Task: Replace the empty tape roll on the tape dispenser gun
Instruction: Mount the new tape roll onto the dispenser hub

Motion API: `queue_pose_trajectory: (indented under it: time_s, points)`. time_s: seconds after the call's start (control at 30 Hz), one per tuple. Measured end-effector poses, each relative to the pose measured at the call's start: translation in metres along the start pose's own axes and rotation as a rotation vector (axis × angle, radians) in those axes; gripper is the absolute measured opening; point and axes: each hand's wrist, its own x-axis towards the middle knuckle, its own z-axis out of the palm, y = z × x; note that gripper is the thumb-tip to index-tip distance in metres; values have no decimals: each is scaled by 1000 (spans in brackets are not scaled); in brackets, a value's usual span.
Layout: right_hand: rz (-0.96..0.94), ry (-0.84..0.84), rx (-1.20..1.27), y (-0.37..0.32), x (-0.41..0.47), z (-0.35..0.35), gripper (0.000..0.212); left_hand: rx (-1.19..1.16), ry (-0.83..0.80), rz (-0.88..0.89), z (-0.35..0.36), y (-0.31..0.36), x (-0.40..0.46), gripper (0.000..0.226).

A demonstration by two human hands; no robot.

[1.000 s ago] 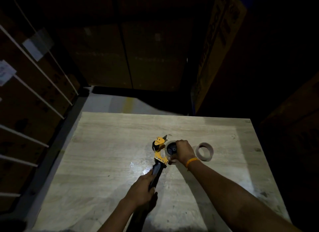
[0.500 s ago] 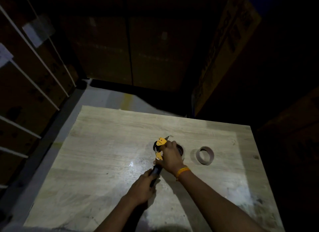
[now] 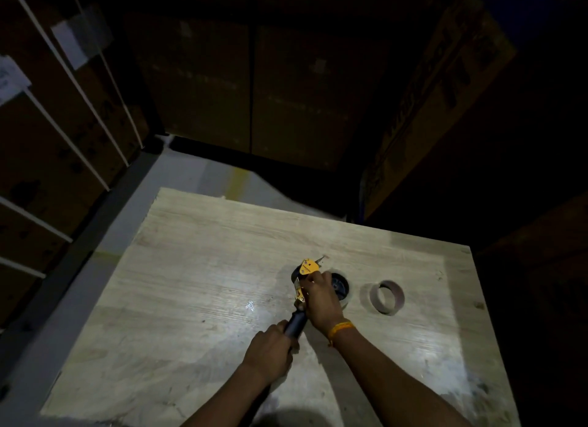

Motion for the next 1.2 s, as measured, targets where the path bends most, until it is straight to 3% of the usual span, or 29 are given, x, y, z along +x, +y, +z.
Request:
queue_pose_trajectory:
  time_s: [0.23, 0.33, 0.4, 0.5, 0.63, 0.73, 0.83, 0.97, 1.07, 1.13, 1.2]
  points:
    - [-41, -6, -94, 2, 9, 5, 33, -48, 42, 24, 9, 0, 8, 50]
    - [-96, 22, -32, 5, 5, -2, 43, -121, 54, 21, 11, 1, 10, 43]
    - [-53, 89, 90, 12, -6, -18, 52, -158, 54, 16, 11, 0, 9, 35]
    - [72, 165, 71, 42, -22, -28, 36, -194, 57, 34, 10, -5, 10, 33]
    - [183, 25, -85, 66, -32, -27, 44, -231, 59, 84, 11, -14, 12, 32]
    - [130, 54, -94, 53, -29, -24, 29, -245, 80, 105, 9, -14, 12, 29]
    - [163, 163, 54, 38, -19, -21, 6, -230, 65, 120, 10, -12, 12, 25]
    - [420, 249, 561, 45, 2, -11, 14, -239, 20, 122, 10, -6, 5, 26]
    - [432, 182, 940, 47, 0, -17, 9, -240, -6, 127, 8, -1, 5, 27]
    - [297, 245, 843, 50, -6, -28, 14, -246, -15, 122, 8, 2, 6, 27]
    - [138, 207, 546, 57, -13, -37, 27, -263, -30, 110, 10, 3, 8, 26]
